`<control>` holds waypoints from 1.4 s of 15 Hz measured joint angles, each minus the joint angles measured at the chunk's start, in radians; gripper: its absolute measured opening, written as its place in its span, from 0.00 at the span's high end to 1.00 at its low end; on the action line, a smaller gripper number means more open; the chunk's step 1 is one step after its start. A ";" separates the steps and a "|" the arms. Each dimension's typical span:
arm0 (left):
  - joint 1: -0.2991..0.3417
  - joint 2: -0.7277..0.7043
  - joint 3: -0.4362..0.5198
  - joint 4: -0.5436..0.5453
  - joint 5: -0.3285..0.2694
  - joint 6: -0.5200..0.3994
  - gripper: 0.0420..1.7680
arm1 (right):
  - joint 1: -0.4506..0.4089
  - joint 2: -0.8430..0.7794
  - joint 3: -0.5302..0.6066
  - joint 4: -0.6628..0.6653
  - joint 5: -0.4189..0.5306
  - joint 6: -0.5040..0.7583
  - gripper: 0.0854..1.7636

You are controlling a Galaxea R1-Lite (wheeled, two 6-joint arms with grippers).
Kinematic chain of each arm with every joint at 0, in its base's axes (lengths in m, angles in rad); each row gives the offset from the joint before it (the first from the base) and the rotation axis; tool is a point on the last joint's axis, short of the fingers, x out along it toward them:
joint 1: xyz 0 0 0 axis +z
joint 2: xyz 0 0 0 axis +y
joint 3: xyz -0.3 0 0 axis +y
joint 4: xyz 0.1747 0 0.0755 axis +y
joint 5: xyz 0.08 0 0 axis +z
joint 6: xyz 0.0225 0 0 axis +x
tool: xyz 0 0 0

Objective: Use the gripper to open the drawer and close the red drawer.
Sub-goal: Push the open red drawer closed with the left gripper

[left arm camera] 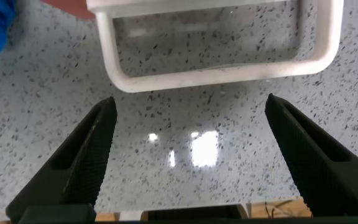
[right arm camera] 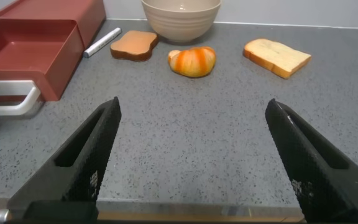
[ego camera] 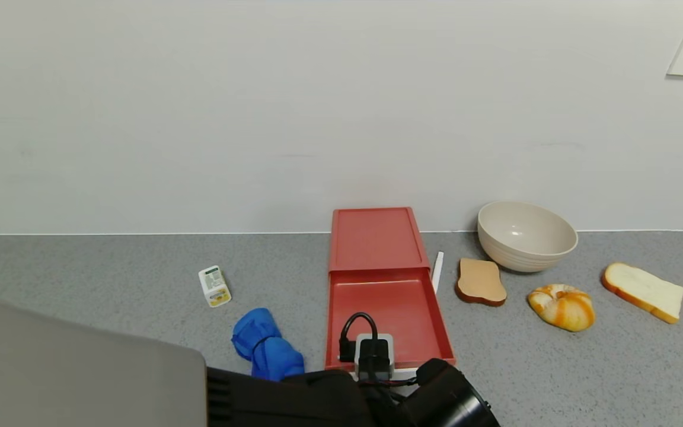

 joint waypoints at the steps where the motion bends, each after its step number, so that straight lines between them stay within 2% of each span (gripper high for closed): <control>1: -0.004 0.001 0.013 -0.025 0.011 0.001 0.03 | 0.000 0.000 0.000 0.000 0.000 0.000 0.03; 5: -0.011 0.002 0.035 -0.055 0.066 0.006 0.03 | 0.000 0.000 0.000 0.000 0.000 -0.001 0.03; 10: -0.011 0.007 0.011 -0.072 0.096 0.037 0.03 | 0.000 0.000 0.000 0.000 -0.001 -0.001 0.03; 15: -0.006 0.024 -0.039 -0.082 0.101 0.049 0.03 | 0.000 0.000 0.000 0.000 -0.001 0.000 0.03; 19: -0.004 0.049 -0.053 -0.085 0.146 0.049 0.03 | 0.000 0.000 0.000 0.000 -0.001 0.000 0.03; 21: -0.004 0.060 -0.054 -0.124 0.165 0.058 0.03 | 0.000 0.000 0.000 0.000 -0.001 0.000 0.03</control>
